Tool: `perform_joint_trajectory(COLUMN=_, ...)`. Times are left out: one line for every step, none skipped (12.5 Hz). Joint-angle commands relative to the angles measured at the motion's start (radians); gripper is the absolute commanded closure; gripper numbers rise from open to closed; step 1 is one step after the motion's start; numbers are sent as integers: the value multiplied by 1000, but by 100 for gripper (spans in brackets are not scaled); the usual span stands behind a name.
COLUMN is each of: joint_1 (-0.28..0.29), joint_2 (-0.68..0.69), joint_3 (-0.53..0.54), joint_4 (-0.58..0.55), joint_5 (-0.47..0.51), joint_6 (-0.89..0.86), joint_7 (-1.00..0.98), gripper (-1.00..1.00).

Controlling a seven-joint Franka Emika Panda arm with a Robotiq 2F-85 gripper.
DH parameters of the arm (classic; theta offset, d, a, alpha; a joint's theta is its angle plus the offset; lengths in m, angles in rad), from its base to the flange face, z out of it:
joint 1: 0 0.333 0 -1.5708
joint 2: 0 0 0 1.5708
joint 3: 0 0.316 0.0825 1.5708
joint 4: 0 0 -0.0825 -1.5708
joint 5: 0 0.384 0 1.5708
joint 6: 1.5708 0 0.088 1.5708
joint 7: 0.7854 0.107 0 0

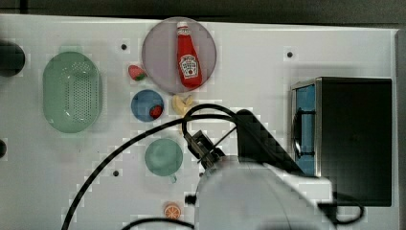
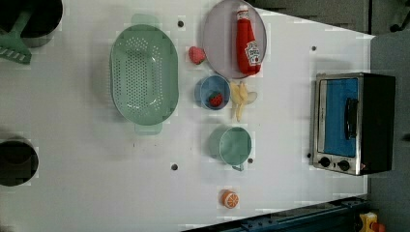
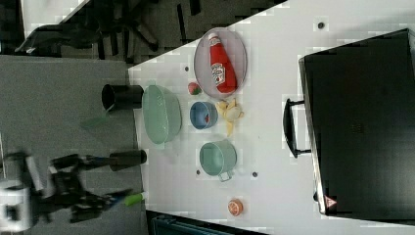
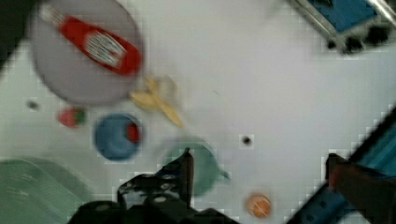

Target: Flap open oven.

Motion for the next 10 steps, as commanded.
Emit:
perform_joint_trajectory(joint_1=-10, joint_2=37, joint_3=-9, joint_4=-4, joint_5=5, joint_6=14, joint_7=-40, gripper=-65)
perform_joint_trajectory(joint_1=-10, joint_2=37, joint_3=-9, joint_4=-4, joint_5=5, joint_6=14, joint_7=-40, gripper=-39)
perform_joint_trajectory(joint_1=-10, joint_2=37, joint_3=-9, joint_4=-4, joint_5=5, joint_6=14, joint_7=-40, gripper=-14)
perform_joint_trajectory(joint_1=-10, joint_2=37, joint_3=-10, joint_4=-5, joint_5=4, joint_6=14, joint_7=-40, gripper=9)
perform_joint_trajectory(joint_1=-11, joint_2=37, joint_3=-10, joint_4=-6, joint_5=4, joint_6=14, joint_7=-40, gripper=31)
perform_joint_trajectory(joint_1=-12, joint_2=38, joint_3=-11, joint_4=-10, joint_5=4, joint_6=14, joint_7=-40, gripper=55)
perform_joint_trajectory(joint_1=-13, joint_2=40, joint_3=-13, joint_4=-17, joint_5=4, joint_6=13, joint_7=-40, gripper=65)
perform_joint_trajectory(joint_1=-14, joint_2=40, joint_3=-16, joint_4=-29, joint_5=3, joint_6=14, joint_7=-46, gripper=65)
perform_joint_trajectory(joint_1=-15, joint_2=40, joint_3=-20, joint_4=-46, joint_5=0, joint_6=14, joint_7=-82, gripper=65)
perform_joint_trajectory(joint_1=-16, joint_2=41, joint_3=-27, joint_4=-64, joint_5=-3, joint_6=16, joint_7=-154, gripper=65)
